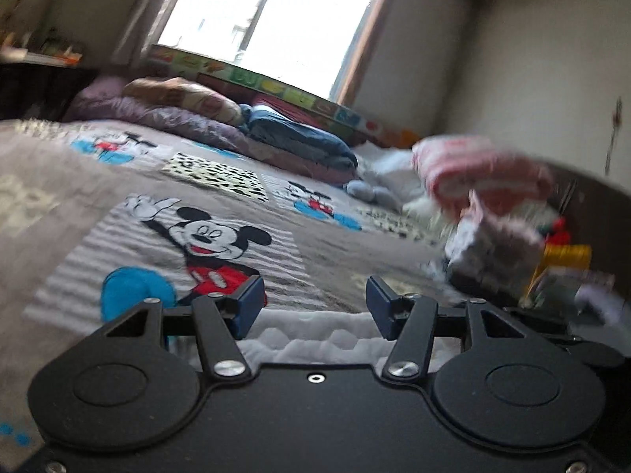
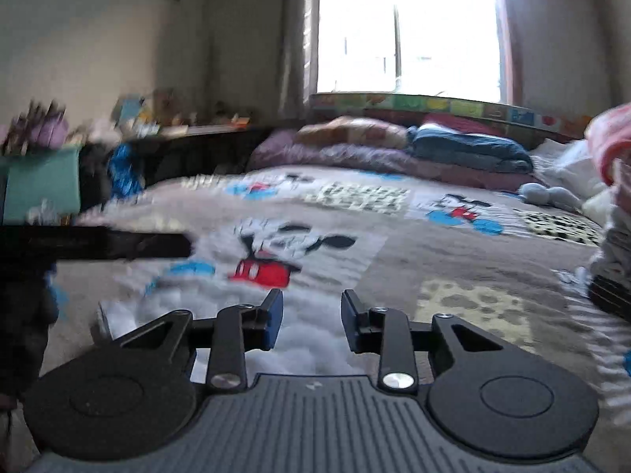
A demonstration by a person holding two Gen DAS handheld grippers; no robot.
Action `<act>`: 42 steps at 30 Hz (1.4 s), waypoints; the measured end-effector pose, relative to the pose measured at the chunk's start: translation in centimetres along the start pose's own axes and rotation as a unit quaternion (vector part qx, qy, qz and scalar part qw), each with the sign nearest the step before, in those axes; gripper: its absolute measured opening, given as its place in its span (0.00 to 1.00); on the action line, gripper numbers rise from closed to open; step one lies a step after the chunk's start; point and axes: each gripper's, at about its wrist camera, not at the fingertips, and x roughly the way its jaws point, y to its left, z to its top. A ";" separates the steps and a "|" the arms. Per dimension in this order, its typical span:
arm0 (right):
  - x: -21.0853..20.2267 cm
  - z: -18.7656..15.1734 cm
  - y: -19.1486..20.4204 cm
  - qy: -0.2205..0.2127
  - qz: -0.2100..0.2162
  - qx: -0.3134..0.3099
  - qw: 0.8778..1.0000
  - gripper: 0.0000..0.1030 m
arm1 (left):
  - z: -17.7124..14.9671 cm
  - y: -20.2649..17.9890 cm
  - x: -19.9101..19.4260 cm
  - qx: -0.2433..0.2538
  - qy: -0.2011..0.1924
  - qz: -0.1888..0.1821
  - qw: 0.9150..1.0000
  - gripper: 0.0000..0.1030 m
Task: Fold clothes
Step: 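Grasp the folded garment end with both grippers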
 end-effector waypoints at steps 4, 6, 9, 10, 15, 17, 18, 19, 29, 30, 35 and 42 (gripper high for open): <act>1.6 -3.1 -0.1 0.029 0.016 0.018 0.999 0.33 | -1.9 -0.5 3.6 0.050 0.089 0.032 0.994 0.53; 1.5 -3.1 -0.3 0.028 0.021 0.020 0.999 0.33 | -3.2 -1.0 4.7 0.099 0.119 0.054 0.986 0.54; 1.5 -3.2 -0.9 0.032 0.030 0.025 0.999 0.33 | -4.0 -1.9 4.8 0.142 0.121 0.068 0.980 0.54; 1.5 -3.2 -0.9 0.032 0.030 0.024 0.999 0.33 | -4.1 -1.9 4.9 0.146 0.121 0.069 0.979 0.54; 1.9 -2.1 -0.9 0.053 0.026 0.030 0.998 0.33 | -4.0 -2.4 5.0 0.168 0.129 0.081 0.974 0.56; 1.7 -1.3 -0.8 0.070 0.020 0.024 0.997 0.33 | -3.7 -2.4 4.5 0.166 0.127 0.080 0.975 0.56; 0.9 -1.1 -0.6 0.068 0.016 0.022 0.997 0.34 | -3.6 -2.4 4.2 0.165 0.126 0.079 0.975 0.56; 0.1 -0.9 -0.6 0.066 0.012 0.024 0.997 0.37 | -3.2 -2.1 3.4 0.151 0.120 0.074 0.978 0.57; -4.7 -6.9 -7.2 0.018 0.043 0.373 0.927 0.61 | -1.8 7.4 -5.9 -0.199 0.037 0.053 0.978 0.82; -4.5 -7.4 -7.6 0.015 0.051 0.400 0.915 0.62 | -2.0 8.6 -6.5 -0.238 0.034 0.051 0.969 0.82; -3.3 -9.0 -8.7 0.008 0.074 0.469 0.880 0.64 | -3.4 10.7 -6.4 -0.348 0.057 0.018 0.936 0.83; -0.7 -8.6 -8.6 0.016 0.088 0.469 0.878 0.65 | -3.2 9.8 -3.9 -0.349 0.087 0.000 0.933 0.83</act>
